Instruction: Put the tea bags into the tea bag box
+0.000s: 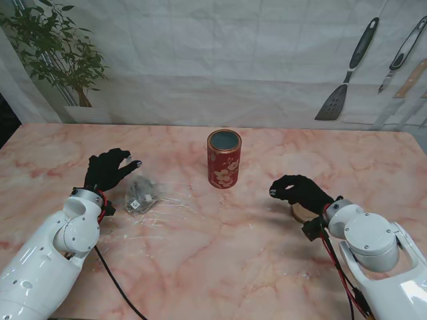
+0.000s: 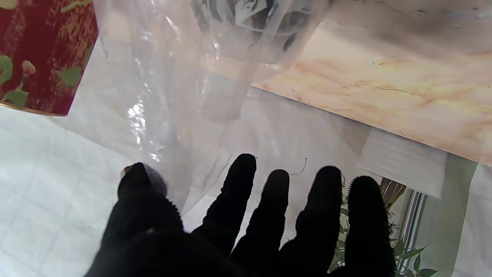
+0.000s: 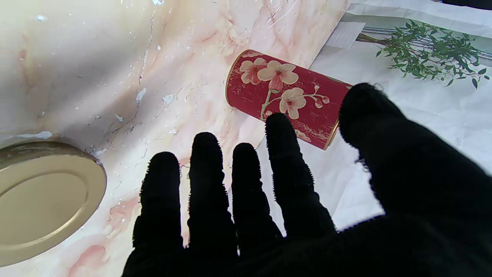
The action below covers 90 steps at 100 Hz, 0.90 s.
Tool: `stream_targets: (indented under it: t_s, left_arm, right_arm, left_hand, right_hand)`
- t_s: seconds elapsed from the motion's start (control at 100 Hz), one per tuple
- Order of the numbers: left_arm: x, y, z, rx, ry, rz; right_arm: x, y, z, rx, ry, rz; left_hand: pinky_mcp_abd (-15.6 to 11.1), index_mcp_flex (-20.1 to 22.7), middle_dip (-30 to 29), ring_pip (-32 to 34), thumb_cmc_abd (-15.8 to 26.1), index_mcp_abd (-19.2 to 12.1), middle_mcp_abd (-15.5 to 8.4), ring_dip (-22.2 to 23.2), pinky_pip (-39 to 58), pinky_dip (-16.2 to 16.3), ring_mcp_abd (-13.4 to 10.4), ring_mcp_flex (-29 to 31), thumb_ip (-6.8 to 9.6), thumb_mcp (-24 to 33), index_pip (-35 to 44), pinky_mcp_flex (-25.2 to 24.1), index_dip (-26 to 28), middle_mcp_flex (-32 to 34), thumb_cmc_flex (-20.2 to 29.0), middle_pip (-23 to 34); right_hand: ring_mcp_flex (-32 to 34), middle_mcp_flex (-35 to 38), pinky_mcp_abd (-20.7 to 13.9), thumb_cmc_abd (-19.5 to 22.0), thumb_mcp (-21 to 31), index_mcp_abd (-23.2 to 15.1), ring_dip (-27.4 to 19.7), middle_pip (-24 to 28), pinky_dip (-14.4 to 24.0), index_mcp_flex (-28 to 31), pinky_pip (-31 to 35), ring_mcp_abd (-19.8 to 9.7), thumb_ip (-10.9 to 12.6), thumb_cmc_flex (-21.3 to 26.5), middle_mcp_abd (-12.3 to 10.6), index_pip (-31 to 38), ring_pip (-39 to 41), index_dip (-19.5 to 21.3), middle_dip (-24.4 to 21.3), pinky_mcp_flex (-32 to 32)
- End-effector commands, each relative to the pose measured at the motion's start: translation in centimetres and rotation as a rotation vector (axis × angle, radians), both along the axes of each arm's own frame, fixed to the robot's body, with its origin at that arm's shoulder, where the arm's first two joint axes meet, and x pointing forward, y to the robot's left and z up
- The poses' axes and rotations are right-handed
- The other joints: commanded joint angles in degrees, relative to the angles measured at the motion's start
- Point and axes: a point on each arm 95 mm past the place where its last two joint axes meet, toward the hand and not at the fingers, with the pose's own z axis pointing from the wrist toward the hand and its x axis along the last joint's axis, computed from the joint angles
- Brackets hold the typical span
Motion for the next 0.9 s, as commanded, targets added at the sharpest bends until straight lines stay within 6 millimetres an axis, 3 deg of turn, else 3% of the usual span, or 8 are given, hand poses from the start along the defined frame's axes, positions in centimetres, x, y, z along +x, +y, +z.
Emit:
stream_targets:
  t_s: [0.0,0.22,0.34,0.46,0.62,0.89]
  left_arm:
    - [-0.1,0.2,0.9,0.023,-0.003,-0.02]
    - [-0.6,0.1,2.1,0.121,-0.049,-0.045]
    - [-0.9,-0.1,2.8,0.154,-0.089,-0.061]
    - [-1.4,-0.5,3.4,0.173,-0.152,-0.096]
    - [-2.7,-1.8,4.2,0.134,-0.234,-0.171]
    - [-6.6,-4.7,4.7,0.057,-0.3,-0.317]
  right_arm:
    - [-0.2,0.0,-0.3,0.001,0.014,0.012]
    - [-0.2,-0.2,-0.5,0.002,0.019,0.016]
    - [-0.2,-0.3,-0.6,0.007,0.02,0.015]
    - [-0.2,-0.3,-0.7,0.007,0.02,0.013]
    - [-0.4,-0.4,-0.8,0.007,0.008,0.009]
    - [-1.0,-0.9,-1.1,-0.014,-0.011,-0.004]
  left_hand:
    - [2.6,-3.0,-2.3,-4.1,1.6,1.5,2.2,-2.8,-6.3,-3.5,1.3,-3.2,2.25,0.8,-4.7,-2.4,-2.1,-3.2,-3.6,-2.6]
    - [6.0,-8.3,-5.2,-9.7,0.6,2.8,4.0,-8.4,-21.9,-12.7,3.9,-8.2,3.02,1.2,-8.9,-2.8,-7.8,-6.9,-9.5,-8.0]
    - [4.7,-9.9,-6.0,-11.3,0.4,2.8,3.3,-9.9,-25.6,-14.5,1.8,-10.3,3.15,1.3,-9.7,-2.7,-9.8,-8.2,-10.3,-9.3]
    - [1.5,-10.1,-6.0,-11.6,0.7,1.4,1.4,-10.4,-26.3,-14.6,-1.1,-10.3,3.2,1.4,-9.6,-1.8,-10.2,-7.9,-10.3,-9.2]
    - [-1.7,-9.5,-5.5,-11.1,1.1,0.2,-0.6,-10.2,-21.9,-11.8,-3.4,-8.4,3.08,1.3,-8.9,-1.1,-10.2,-6.5,-9.8,-8.2]
    - [-2.2,-8.9,-5.5,-11.1,1.2,-0.6,-1.5,-10.3,-18.6,-11.1,-4.5,-6.7,2.94,1.3,-8.8,0.3,-10.3,-5.0,-9.5,-7.7]
  right_hand:
    - [-1.2,-2.0,0.4,1.1,-1.0,-0.3,-0.4,-0.1,0.9,-1.6,-0.9,-0.3,1.6,1.0,0.1,-0.1,-0.4,0.1,-0.6,-0.4]
    - [-1.5,-2.5,0.5,1.2,-1.2,-0.2,-0.5,-0.2,0.9,-2.1,-1.1,-0.3,1.6,0.9,0.1,-0.3,-0.6,0.1,-0.7,-0.6]
    - [-1.5,-2.6,0.5,1.2,-1.2,-0.2,-0.5,-0.1,0.9,-2.3,-1.1,-0.3,1.7,0.9,0.2,-0.4,-0.6,0.0,-0.7,-0.6]
    - [-1.7,-2.8,0.5,1.2,-1.2,-0.2,-0.5,-0.1,0.9,-2.6,-1.2,-0.3,1.7,1.0,0.2,-0.5,-0.6,0.0,-0.7,-0.7]
    - [-2.0,-3.0,-0.3,1.2,-1.1,0.2,-0.5,-0.1,0.9,-2.5,-1.5,-0.2,1.7,1.1,0.4,-0.4,-0.6,0.1,-0.7,-0.9]
    - [-2.8,-3.7,-1.1,1.2,-1.0,0.2,-0.5,-0.2,0.8,-2.7,-2.1,-0.1,1.7,1.2,0.6,-0.6,-0.7,0.0,-0.9,-1.5]
